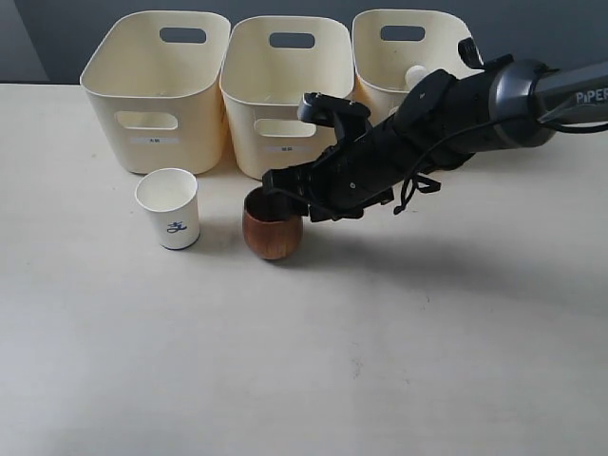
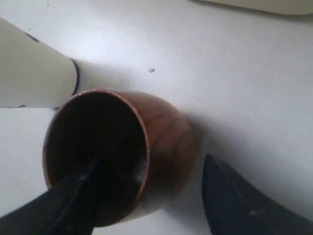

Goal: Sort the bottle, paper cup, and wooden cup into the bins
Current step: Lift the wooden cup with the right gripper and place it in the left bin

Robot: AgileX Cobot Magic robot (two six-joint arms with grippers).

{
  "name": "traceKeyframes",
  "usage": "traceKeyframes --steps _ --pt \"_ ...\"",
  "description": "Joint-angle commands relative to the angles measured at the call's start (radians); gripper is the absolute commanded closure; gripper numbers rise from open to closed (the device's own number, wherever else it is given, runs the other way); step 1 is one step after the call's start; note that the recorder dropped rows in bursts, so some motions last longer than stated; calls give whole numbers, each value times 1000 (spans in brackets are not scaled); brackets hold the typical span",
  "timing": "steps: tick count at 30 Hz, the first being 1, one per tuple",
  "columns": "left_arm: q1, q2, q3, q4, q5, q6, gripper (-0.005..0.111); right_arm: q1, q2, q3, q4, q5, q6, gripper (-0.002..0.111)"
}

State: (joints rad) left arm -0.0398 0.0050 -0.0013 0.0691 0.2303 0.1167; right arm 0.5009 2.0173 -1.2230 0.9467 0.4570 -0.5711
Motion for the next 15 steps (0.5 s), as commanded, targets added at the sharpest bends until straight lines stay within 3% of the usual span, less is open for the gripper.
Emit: traceKeyframes --steps 1,3,4,15 --pt "-3 -5 1 0 -5 -2 107 1 -1 4 -2 -6 -4 83" --pt "-3 -5 1 0 -5 -2 107 1 -1 4 -6 -4 -17 106" --pt "-3 -5 1 0 -5 -2 107 1 -1 4 -6 -4 -22 108" --pt "-3 -5 1 0 -5 -2 107 1 -1 -29 35 62 -38 108"
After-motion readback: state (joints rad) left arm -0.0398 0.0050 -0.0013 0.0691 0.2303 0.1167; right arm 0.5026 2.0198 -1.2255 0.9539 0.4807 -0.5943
